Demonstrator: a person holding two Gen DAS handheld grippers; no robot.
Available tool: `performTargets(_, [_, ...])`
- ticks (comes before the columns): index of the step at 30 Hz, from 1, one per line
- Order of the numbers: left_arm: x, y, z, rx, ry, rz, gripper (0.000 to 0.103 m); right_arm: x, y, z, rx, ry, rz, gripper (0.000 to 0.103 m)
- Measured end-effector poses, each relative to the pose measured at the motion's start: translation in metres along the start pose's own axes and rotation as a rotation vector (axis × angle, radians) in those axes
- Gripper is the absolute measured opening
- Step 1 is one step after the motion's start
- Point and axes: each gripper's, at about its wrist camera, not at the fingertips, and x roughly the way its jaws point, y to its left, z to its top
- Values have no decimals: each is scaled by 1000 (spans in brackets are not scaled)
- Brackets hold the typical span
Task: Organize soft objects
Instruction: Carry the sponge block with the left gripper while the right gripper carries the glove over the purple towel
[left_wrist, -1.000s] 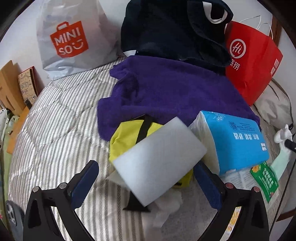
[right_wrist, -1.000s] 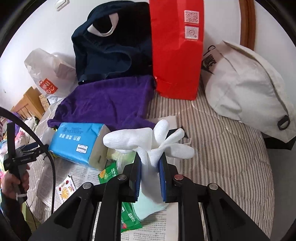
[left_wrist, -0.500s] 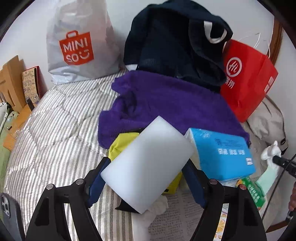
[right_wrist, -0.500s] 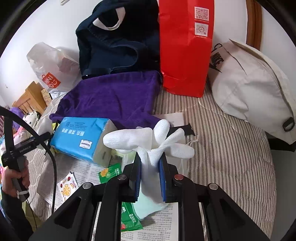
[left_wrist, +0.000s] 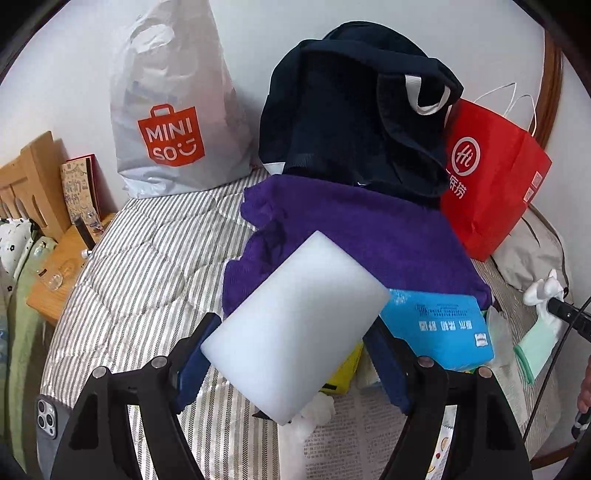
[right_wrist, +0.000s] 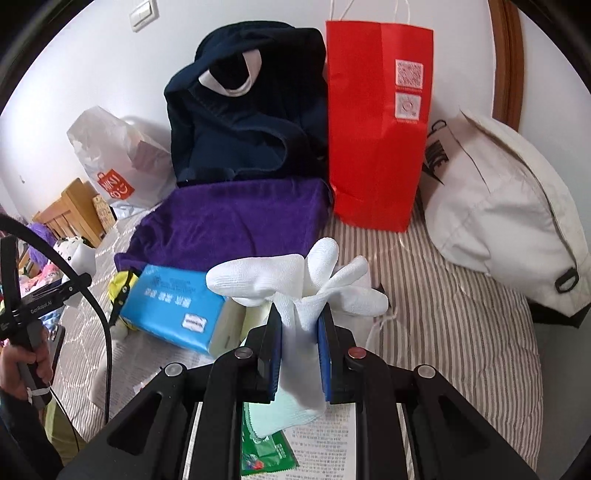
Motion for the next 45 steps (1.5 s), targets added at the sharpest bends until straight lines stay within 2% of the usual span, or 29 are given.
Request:
performTargets(10, [5, -12, 32, 31, -14, -11, 77, 9, 12, 32, -2, -41, 35, 17])
performTargets(17, [26, -19, 57, 58, -4, -27, 77, 25, 28, 56, -25, -54, 60, 17])
performTargets(34, [89, -33, 124, 67, -9, -72, 77, 99, 51, 117, -61, -39, 98, 17])
performTargets(42, [123, -36, 133, 75, 2, -75, 77, 144, 67, 129, -138, 2, 104, 17])
performTargets(45, [130, -35, 131, 72, 7, -74, 77, 156, 63, 130, -127, 17, 106, 17])
